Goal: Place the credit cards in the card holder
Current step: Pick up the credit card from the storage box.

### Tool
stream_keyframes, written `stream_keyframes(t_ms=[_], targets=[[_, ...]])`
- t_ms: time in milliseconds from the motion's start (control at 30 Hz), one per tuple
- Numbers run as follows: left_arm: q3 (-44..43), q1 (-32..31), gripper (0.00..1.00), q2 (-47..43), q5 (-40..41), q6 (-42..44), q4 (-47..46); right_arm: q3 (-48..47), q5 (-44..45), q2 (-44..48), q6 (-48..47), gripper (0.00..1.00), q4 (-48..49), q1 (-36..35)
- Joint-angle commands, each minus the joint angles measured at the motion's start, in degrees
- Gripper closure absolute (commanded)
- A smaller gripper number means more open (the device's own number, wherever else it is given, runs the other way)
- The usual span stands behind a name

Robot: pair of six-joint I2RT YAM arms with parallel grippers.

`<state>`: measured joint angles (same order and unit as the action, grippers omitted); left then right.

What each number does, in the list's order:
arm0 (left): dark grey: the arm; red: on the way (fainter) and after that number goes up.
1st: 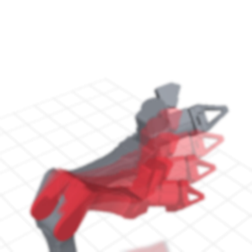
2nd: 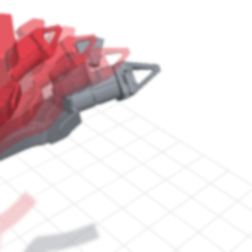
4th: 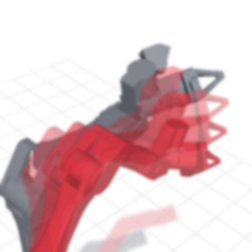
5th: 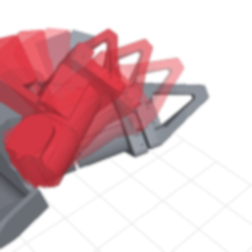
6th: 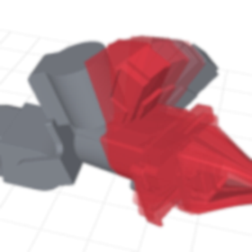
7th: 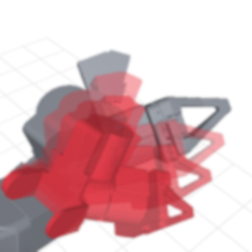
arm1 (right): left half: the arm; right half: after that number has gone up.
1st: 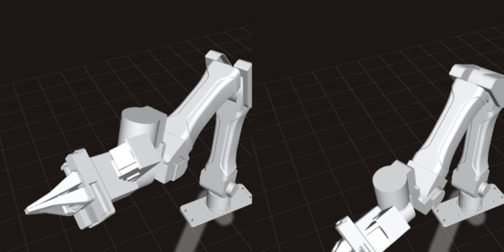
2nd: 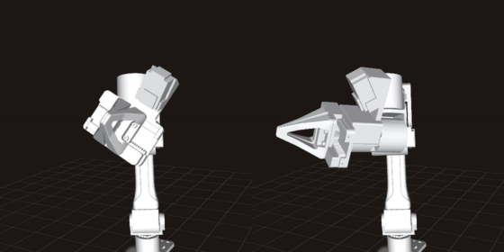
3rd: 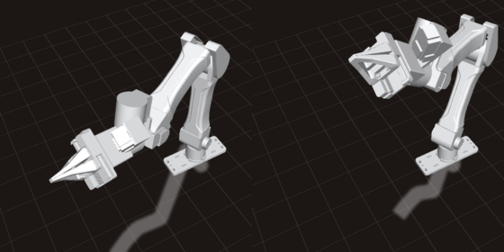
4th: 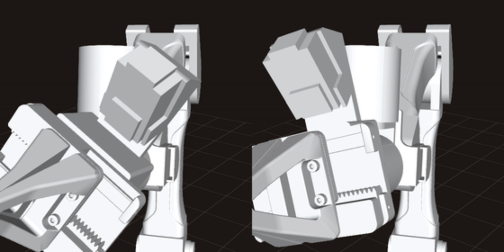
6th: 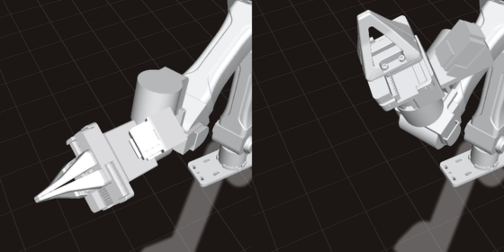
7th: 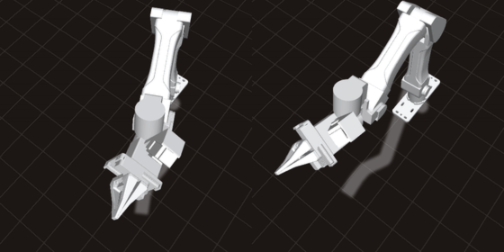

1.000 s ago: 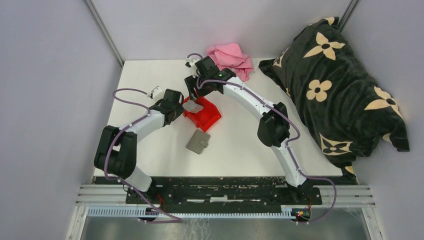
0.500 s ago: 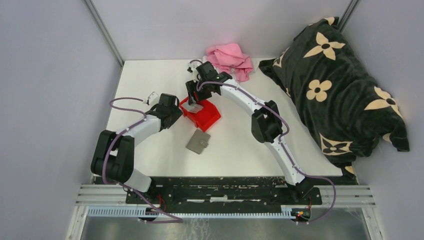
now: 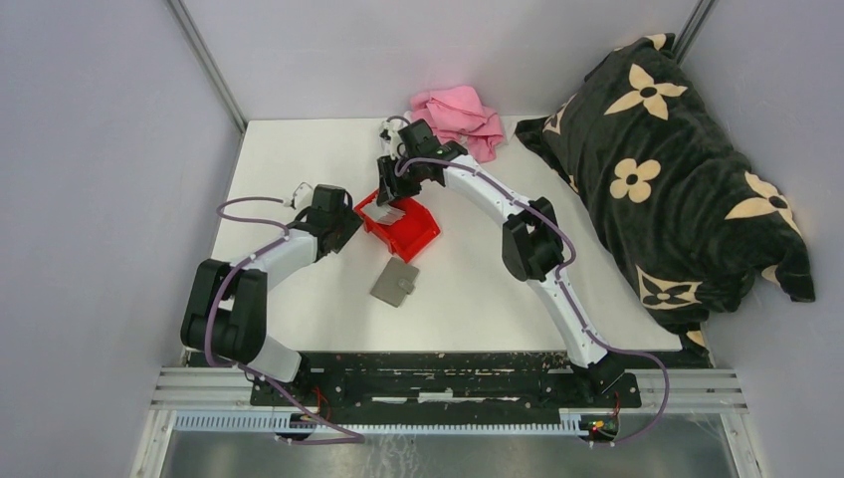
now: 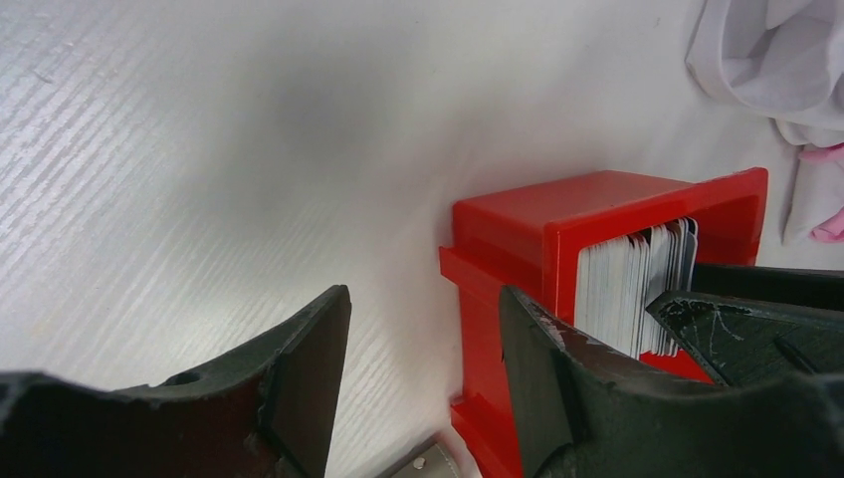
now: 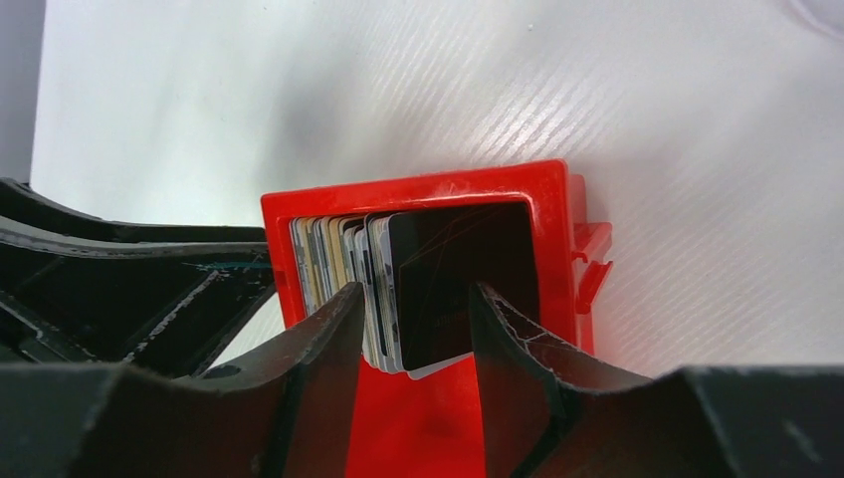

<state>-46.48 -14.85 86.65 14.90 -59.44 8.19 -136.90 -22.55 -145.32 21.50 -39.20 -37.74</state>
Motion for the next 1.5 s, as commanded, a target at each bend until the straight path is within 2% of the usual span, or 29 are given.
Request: stream_keyframes(t_ms=[0, 600, 867, 1467], targets=[[0.2, 0.2, 0.37, 0.9, -2.1, -2.5, -3.5, 0.1, -3.8, 0.7, 2.5, 0.52, 3.2, 0.2], [1.4, 0.3, 0.38, 1.6, -4.0, -3.1, -6.1, 0.7, -4.4, 5.0, 4.0, 0.65, 2.2, -0.4], [0.8, 0.2, 0.38, 1.6, -4.2, -1.9, -6.1, -0.8, -3.7, 5.3, 4.0, 0.66, 0.9, -1.3], [0.7, 0.7, 0.38, 1.6, -5.5, -1.4, -7.2, -2.2, -0.8, 7.2, 2.4, 0.75, -2.6, -1.5]])
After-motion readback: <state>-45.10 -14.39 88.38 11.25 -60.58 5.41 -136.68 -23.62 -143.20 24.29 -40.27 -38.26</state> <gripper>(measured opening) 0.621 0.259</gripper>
